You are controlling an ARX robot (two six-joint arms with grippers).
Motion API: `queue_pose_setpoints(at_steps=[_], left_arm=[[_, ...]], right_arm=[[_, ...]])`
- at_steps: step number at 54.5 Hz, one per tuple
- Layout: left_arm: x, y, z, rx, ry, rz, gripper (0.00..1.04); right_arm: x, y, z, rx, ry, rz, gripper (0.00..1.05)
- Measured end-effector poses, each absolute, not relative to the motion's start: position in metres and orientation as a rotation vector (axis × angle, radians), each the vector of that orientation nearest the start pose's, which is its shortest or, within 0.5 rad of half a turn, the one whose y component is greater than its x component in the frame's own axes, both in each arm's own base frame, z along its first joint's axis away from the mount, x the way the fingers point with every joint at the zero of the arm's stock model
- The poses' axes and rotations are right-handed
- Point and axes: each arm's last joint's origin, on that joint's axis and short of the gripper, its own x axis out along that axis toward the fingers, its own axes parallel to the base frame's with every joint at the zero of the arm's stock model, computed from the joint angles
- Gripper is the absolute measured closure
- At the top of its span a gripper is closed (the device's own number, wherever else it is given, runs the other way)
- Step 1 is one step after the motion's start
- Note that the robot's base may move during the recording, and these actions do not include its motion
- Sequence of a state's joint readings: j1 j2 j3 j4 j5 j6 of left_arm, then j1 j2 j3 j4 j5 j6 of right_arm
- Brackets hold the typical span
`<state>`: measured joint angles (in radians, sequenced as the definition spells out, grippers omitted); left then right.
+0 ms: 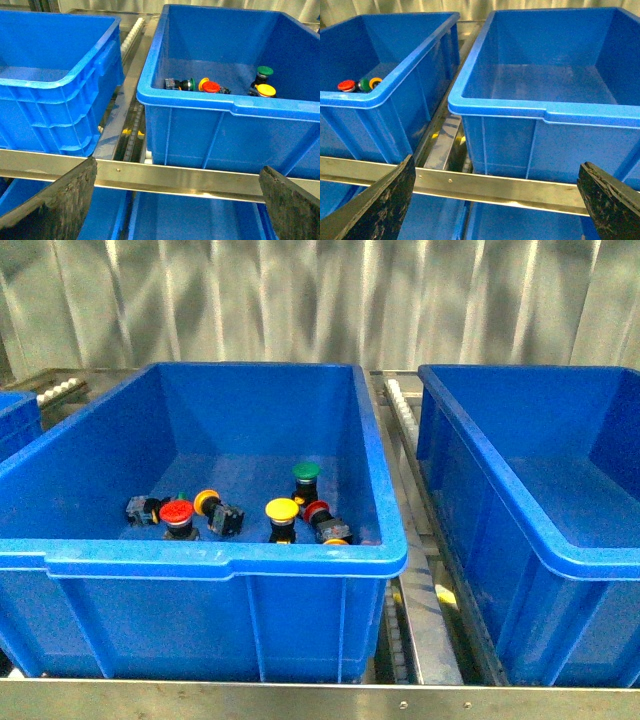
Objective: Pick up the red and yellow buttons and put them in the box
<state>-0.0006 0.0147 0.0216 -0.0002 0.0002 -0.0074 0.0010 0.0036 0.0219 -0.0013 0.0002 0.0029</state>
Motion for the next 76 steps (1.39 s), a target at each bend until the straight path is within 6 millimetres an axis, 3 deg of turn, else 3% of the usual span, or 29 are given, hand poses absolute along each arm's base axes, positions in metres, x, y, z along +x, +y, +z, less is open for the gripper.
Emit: queue_pose_setpoints(at_steps=[76], left_arm=[[0.0976,0.0,0.169,-0.016,0.003,0.013,0.08]], right_arm=[[0.0966,0.0001,0.1705,0.003,-0.017,0.001,0.07]])
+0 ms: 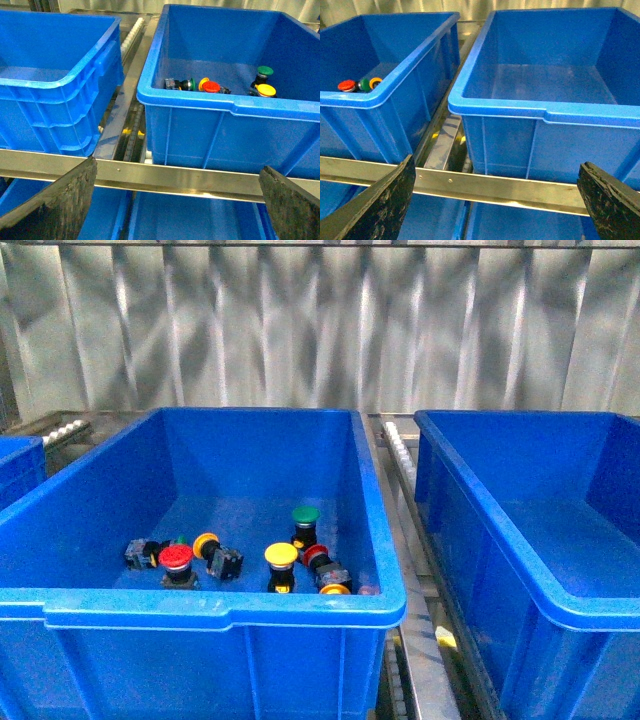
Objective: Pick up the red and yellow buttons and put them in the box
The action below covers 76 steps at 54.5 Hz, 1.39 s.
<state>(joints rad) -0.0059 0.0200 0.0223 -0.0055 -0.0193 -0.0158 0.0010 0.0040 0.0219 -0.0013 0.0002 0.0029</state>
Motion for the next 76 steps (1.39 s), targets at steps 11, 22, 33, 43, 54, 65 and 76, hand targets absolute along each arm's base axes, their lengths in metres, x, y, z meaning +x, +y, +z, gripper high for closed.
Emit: queue_pose_setpoints(at_steps=[11,22,33,43,54,65,76], left_arm=[[0.129,-0.005,0.216,-0.284,-0.04,0.08,0.08],[0.196,-0.013,0.288,-0.295,-0.059,-0.07,0.08],[0.281,-0.031,0.315,-0.222,0.172,-0.037,0.08],[0.34,-0.054,0.326,-0.15,0.373,0.015,0.08],[0.386,-0.07,0.298,-0.095,0.599,0.101,0.08],[0.41,-0.083,0.271,-0.033,0.66,0.136,0.08],[0.425,-0.093,0.255,-0.005,0.7,0.128,0.08]], right_arm=[[0.097,0.0,0.171,0.003,-0.017,0.001,0.07],[0.097,0.0,0.171,0.003,-0.017,0.0,0.07],[0.097,0.0,0.171,0.003,-0.017,0.0,0.07],[0.097,0.0,0.171,0.003,-0.017,0.0,0.07],[0.097,0.0,0.171,0.003,-0.017,0.0,0.07],[0.097,0.0,0.171,0.003,-0.017,0.0,0.07],[0.097,0.0,0.171,0.003,-0.017,0.0,0.07]])
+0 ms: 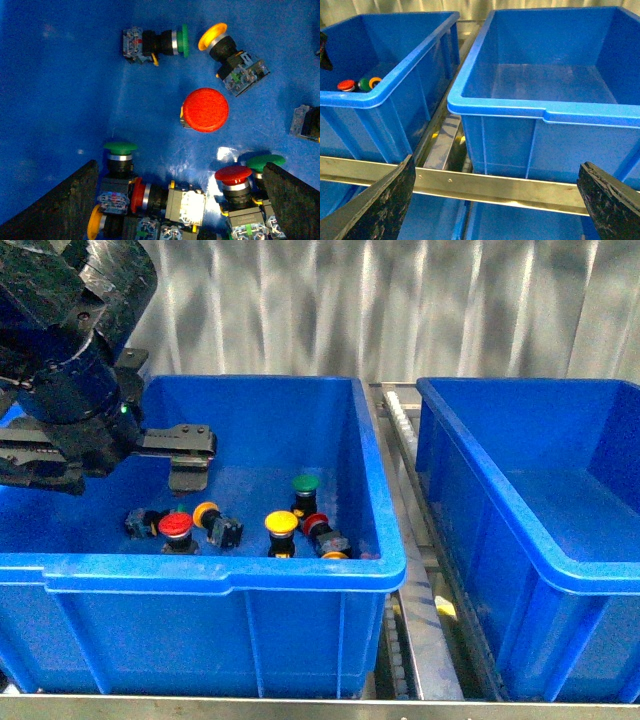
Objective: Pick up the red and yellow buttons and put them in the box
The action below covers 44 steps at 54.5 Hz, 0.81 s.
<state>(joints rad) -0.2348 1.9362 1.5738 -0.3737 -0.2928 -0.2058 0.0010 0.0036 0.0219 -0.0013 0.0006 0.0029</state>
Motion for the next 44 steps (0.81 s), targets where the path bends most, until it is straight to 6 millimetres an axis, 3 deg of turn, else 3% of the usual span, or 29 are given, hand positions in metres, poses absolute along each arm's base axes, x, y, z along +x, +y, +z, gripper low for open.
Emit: queue_pose_setpoints(at_steps=[44], left_arm=[[0.472,-0.105,0.214,0.019,0.76,0.157,0.08]], right_arm=[[0.097,0.0,0.171,0.003,-0.017,0.0,0.07]])
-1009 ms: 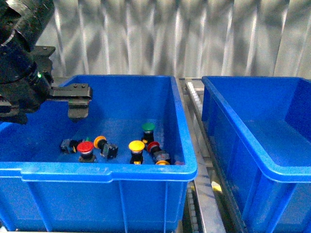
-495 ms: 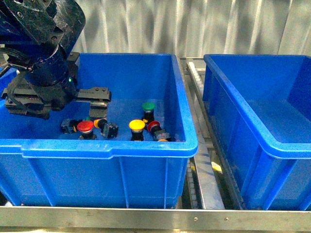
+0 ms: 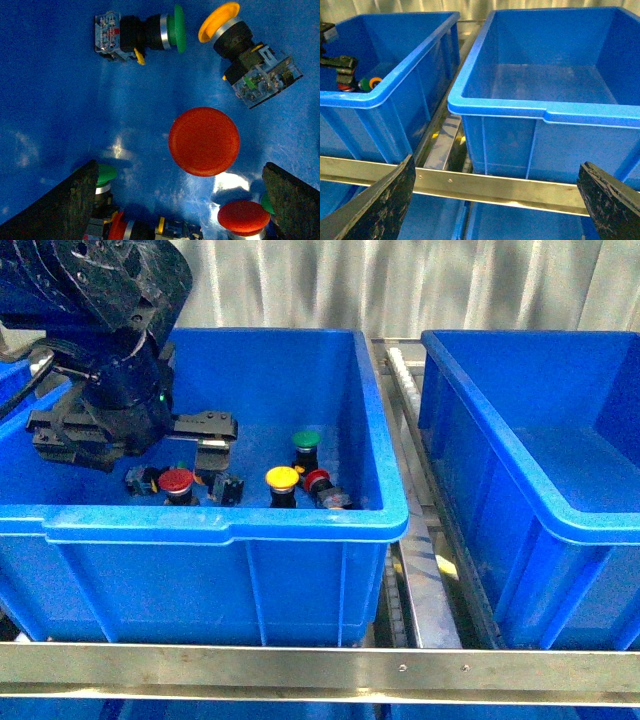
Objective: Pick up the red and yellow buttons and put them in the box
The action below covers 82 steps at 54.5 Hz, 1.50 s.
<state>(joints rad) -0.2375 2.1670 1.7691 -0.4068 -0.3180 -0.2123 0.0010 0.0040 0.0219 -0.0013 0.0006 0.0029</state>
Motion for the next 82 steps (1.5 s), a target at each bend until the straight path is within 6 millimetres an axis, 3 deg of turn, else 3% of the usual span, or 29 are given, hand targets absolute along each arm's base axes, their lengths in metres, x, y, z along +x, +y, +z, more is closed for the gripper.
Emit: queue_pose_setpoints(at_steps=[40,52,62,74,82], left_arm=[[0.494,-0.117,0.199,0.024,0.741,0.162,0.08],[0.498,-0.117,0.193,0.03,0.745,0.175,0.37],[0.499,-0.118,0.186,0.029,0.756,0.184,0.68],[0.499,-0.121,0.187,0.022,0.747,0.178,0.72],[0.494,-0.12,0.199,-0.001,0.721,0.143,0.72]], right_arm=[[0.097,0.0,0.171,0.003,-0.017,0.0,0.07],[0.097,0.0,0.171,0.003,-0.017,0.0,0.07],[0.097,0.0,0.171,0.003,-0.017,0.0,0.07],[0.097,0.0,0.171,0.003,-0.017,0.0,0.07],[0.097,0.0,0.171,0.003,-0.017,0.0,0.07]])
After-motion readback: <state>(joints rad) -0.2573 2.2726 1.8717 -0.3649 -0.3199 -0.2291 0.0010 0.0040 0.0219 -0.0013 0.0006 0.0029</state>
